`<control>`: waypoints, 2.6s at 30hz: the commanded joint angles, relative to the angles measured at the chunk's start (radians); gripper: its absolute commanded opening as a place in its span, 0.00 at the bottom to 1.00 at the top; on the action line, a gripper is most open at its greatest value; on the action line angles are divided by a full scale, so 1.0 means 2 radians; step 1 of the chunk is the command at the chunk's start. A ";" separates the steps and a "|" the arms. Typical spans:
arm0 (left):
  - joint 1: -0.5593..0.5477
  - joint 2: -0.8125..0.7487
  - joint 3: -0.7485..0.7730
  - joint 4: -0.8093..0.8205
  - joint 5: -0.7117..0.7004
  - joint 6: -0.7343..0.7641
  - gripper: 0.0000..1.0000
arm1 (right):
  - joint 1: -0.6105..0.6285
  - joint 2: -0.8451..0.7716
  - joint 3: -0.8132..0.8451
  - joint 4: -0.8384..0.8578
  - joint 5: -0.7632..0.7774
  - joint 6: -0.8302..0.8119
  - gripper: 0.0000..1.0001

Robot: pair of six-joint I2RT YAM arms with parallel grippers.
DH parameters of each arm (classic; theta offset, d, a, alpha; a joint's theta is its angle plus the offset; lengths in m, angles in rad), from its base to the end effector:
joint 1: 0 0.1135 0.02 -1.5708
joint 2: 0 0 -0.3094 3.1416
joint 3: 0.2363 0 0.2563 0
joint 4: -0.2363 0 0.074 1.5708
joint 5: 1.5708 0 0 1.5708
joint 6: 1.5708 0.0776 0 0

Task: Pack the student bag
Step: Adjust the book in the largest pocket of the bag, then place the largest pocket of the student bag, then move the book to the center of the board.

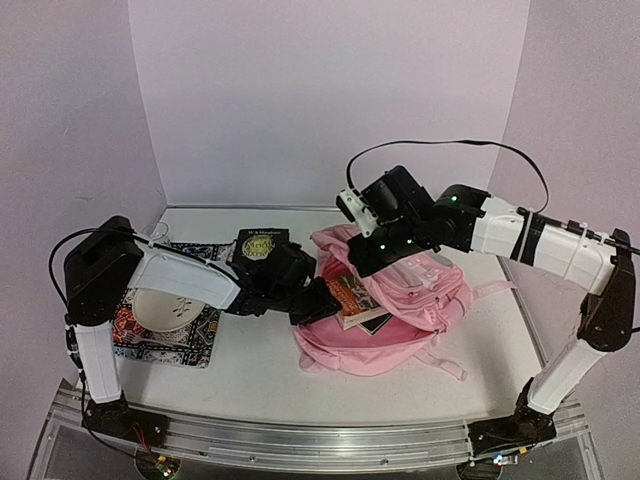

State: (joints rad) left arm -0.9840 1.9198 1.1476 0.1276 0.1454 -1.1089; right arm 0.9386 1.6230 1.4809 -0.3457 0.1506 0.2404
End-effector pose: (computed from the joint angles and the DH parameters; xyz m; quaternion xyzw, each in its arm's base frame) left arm 0.2490 -0.3949 0.1828 -0.0233 0.8926 -0.4182 0.1668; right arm 0.2602 0.3355 0.3759 -0.2558 0.8162 0.2321 0.4631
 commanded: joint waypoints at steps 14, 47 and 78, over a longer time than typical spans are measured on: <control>-0.027 0.056 0.062 0.113 0.015 -0.045 0.20 | 0.001 -0.026 -0.011 0.055 0.002 0.007 0.00; 0.051 -0.109 0.015 -0.211 -0.344 0.220 0.88 | 0.000 -0.072 -0.266 0.024 -0.045 0.125 0.05; 0.175 0.177 0.232 -0.293 -0.144 0.334 0.90 | 0.001 -0.096 -0.213 0.079 0.003 0.107 0.90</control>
State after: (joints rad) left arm -0.6265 2.2604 1.6838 -0.4224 -0.3167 -0.4009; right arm 0.9413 1.4082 1.0359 -0.1996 0.1820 0.4580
